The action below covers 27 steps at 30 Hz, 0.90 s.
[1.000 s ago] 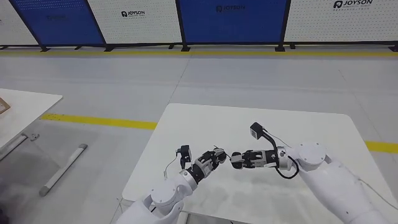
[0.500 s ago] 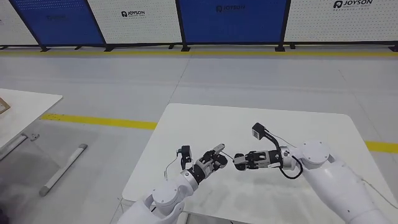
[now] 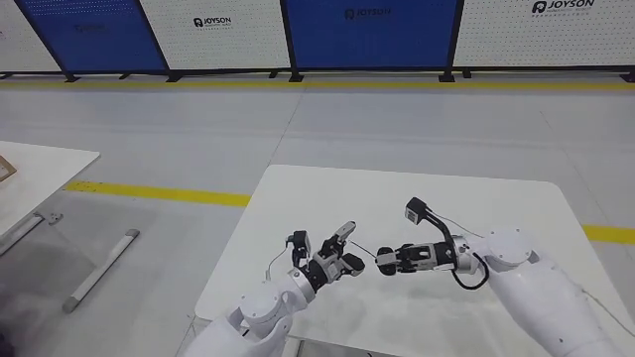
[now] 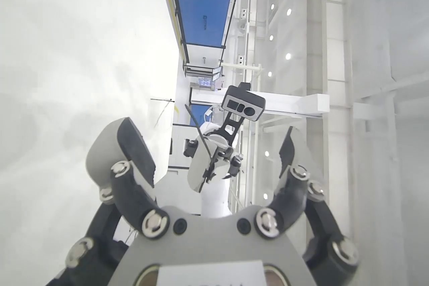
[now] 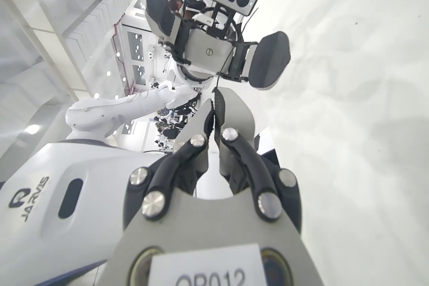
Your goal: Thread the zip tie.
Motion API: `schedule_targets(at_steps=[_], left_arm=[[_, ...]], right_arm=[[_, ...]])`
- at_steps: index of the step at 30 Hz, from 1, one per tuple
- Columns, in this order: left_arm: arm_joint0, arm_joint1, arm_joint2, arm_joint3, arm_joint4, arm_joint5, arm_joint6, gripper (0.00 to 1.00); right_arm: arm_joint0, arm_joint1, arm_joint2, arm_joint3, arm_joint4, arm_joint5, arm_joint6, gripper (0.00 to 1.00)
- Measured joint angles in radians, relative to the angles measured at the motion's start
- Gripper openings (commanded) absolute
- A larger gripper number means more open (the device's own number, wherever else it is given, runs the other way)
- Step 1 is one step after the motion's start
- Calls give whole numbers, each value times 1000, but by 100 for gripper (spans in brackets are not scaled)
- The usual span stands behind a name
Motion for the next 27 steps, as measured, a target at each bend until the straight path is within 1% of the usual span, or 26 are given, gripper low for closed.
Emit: schedule_targets(at_steps=[3,6,7,20,24,26,27], left_arm=[[11,7,-20,-9,6,16,-50,100],[14,19,-38,-11,45,81,-138,100],[13,20,-41,-11,54,89,-148,100],[12,20,-42,-11,56,89,-148,100],[12,19,-40,-12,52,86,-145,100],[11,19,-37,-13,40,89,-160,100],[11,20,-37,-14,34,91,-178,100]], right_arm=[[-7,8,13,0,-5,1,14,0],[8,22,-32,-11,-18,15,12,0],[14,25,-41,-11,-12,21,12,0],[12,26,-44,-16,-5,24,9,0],[-4,31,-44,-48,64,19,13,0],[3,37,-59,-50,93,18,13,0],[9,39,-71,-49,104,18,13,0]])
